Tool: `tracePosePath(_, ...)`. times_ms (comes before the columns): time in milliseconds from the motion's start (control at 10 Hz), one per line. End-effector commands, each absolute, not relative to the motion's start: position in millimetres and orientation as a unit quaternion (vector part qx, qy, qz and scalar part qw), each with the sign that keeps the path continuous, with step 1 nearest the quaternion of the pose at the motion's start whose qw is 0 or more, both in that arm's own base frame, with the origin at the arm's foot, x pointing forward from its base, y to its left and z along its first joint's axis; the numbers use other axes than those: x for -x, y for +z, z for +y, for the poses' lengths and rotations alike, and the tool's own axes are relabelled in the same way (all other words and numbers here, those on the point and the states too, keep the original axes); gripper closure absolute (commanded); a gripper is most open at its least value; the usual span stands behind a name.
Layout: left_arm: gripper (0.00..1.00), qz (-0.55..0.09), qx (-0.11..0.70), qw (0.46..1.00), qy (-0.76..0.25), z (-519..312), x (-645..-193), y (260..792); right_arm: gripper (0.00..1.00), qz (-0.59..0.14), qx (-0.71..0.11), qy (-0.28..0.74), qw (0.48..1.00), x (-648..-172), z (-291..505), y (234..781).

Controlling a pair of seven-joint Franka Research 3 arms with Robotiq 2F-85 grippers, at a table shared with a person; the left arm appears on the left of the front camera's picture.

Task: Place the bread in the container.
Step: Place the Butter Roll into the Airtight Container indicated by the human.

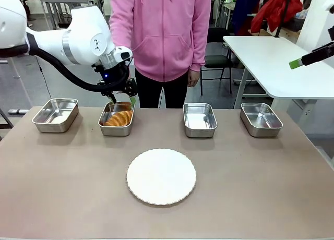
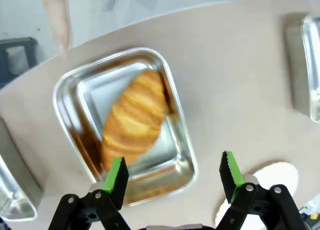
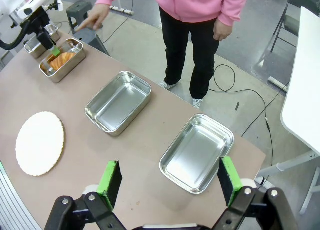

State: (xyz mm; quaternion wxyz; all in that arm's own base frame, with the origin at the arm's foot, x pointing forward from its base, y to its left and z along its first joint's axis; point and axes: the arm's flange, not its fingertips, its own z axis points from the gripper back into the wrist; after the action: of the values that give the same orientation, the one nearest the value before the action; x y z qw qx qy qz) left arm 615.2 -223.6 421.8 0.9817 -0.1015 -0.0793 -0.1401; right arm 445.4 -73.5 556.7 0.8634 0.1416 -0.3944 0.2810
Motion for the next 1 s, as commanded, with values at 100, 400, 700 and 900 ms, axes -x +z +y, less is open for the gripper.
tracePosePath(100,0.08,-0.104,0.107,0.978,-0.146,-203,-535,469,0.00,-0.401,-0.149,0.281,0.859,-446,-73,558)
tracePosePath(400,0.08,-0.110,0.097,0.978,-0.149,-191,-453,475,0.00,-0.401,-0.149,0.281,0.859,-446,-73,558)
tracePosePath(700,0.08,-0.139,0.109,0.975,-0.132,-168,-377,457,0.00,-0.401,-0.149,0.281,0.859,-446,-73,558)
tracePosePath(900,0.08,-0.173,0.106,0.974,-0.100,-152,-346,448,0.00,-0.401,-0.149,0.281,0.859,-446,-73,558)
